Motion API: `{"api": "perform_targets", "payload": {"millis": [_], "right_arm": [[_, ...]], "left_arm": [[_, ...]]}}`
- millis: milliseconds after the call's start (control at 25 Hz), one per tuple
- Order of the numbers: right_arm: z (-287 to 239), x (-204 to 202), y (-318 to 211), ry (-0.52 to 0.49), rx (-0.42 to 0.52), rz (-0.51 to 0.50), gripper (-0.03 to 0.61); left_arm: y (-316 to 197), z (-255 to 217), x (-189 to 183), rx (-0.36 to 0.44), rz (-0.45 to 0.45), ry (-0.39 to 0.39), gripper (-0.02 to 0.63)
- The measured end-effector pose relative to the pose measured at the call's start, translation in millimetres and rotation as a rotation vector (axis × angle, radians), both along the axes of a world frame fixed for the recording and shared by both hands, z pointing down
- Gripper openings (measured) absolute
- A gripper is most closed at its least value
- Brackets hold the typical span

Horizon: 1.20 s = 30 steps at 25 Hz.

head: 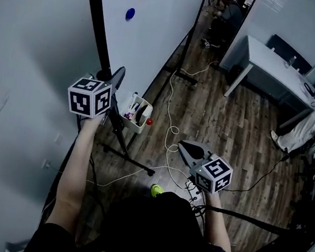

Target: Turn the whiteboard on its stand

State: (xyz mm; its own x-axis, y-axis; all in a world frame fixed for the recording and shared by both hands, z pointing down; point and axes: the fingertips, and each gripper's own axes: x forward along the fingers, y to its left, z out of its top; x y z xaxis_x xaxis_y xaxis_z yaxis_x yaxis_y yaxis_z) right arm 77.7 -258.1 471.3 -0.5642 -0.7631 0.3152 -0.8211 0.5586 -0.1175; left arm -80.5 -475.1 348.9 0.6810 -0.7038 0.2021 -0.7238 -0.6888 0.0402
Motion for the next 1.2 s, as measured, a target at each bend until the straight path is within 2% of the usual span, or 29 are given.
{"api": "perform_targets", "payload": {"millis": [360, 680, 880, 1200], "right_arm": [[-3, -12, 9, -0.003, -0.001, -0.006, -0.003], [32, -57, 36, 0.013, -0.002, -0.028, -0.003], [10, -54, 28, -0.003, -0.003, -0.036, -0.003], [11, -70, 34, -0.006, 0.001, -0.043, -0.003]], "left_arm": [[27, -4, -8, -0.002, 0.013, -0.003, 0.052], [76, 27, -47, -0.005, 0.016, 0.009, 0.052], [81, 5, -39, -0.018, 0.023, -0.006, 0.052], [100, 5, -57, -0.021, 0.024, -0.001, 0.052]]}}
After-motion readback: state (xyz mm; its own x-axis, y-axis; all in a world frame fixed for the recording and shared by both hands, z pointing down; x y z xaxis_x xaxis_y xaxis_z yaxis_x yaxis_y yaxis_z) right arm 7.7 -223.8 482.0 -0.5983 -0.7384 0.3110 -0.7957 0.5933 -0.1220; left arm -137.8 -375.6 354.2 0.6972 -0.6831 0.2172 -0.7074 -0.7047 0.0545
